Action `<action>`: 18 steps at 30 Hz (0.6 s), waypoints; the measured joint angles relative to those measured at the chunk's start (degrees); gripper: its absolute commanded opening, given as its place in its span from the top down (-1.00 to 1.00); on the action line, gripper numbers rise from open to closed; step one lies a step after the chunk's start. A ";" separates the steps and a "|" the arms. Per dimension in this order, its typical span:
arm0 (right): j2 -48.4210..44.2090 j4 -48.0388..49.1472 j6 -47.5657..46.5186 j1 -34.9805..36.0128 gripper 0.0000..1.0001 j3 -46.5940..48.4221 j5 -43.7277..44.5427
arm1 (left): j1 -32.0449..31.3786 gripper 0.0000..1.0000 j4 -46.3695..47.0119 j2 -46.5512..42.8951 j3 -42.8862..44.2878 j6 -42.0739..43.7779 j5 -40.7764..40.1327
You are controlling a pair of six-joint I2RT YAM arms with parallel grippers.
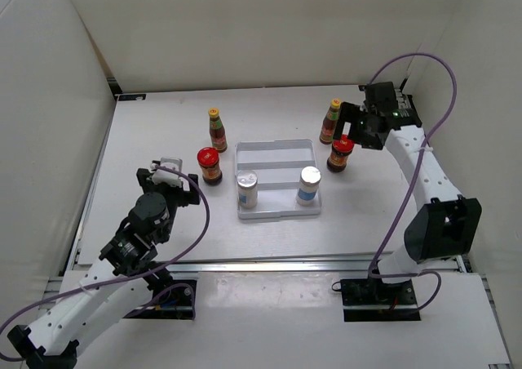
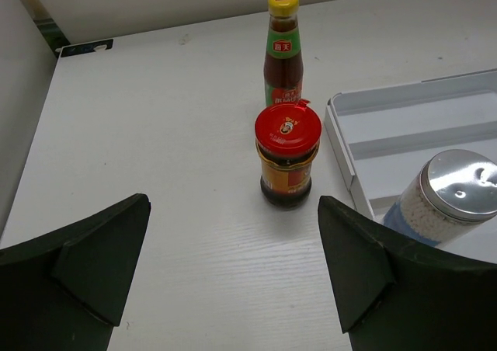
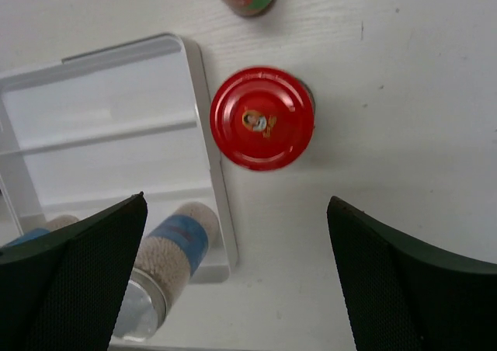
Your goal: Organize the condiment bottles
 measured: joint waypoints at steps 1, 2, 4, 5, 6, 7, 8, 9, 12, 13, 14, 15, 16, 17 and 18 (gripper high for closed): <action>1.46 0.02 -0.17 0.37 -1.00 1.75 1.18 | 0.00 -1.00 -0.15 0.31 0.00 -0.13 0.00; 2.86 0.11 -0.33 0.50 -1.00 3.13 2.16 | 0.00 -1.00 -0.35 0.59 0.02 -0.24 0.00; 5.44 0.28 -0.57 0.68 -1.00 4.94 3.98 | 0.00 -1.00 -0.70 0.79 0.07 -0.44 -0.02; 6.43 0.26 -0.74 0.70 -1.00 5.16 4.59 | 0.00 -1.00 -0.92 0.81 0.09 -0.63 -0.02; 7.41 0.13 -0.98 0.70 -1.00 5.25 5.16 | 0.00 -1.00 -1.03 0.81 0.09 -0.70 -0.04; 8.33 0.07 -1.16 0.70 -1.00 5.25 5.64 | 0.00 -1.00 -1.09 0.87 0.11 -0.81 -0.02; 9.29 0.04 -1.27 0.70 -1.00 5.25 5.95 | 0.00 -1.00 -1.09 0.94 0.15 -0.87 -0.02; 10.36 0.04 -1.44 0.70 -1.00 5.27 6.25 | 0.00 -1.00 -1.14 1.07 0.17 -0.96 -0.02; 12.85 0.02 -1.66 0.70 -1.00 5.27 6.49 | 0.00 -1.00 -1.31 1.29 0.17 -1.16 -0.02; 13.49 0.02 -1.70 0.70 -1.00 5.27 6.40 | 0.00 -1.00 -1.31 1.33 0.17 -1.20 -0.02; 13.94 0.07 -1.75 0.70 -1.00 5.27 6.32 | 0.00 -1.00 -1.31 1.33 0.17 -1.25 -0.02; 14.34 0.09 -1.81 0.70 -1.00 5.27 6.14 | 0.00 -1.00 -1.31 1.33 0.17 -1.25 -0.02; 14.60 0.09 -1.86 0.70 -1.00 5.27 5.97 | 0.00 -1.00 -1.31 1.33 0.17 -1.27 -0.02; 14.75 0.11 -1.88 0.70 -1.00 5.27 5.77 | 0.00 -1.00 -1.31 1.33 0.17 -1.27 -0.02; 14.95 0.11 -1.90 0.70 -1.00 5.27 5.70 | 0.00 -1.00 -1.31 1.36 0.17 -1.27 -0.02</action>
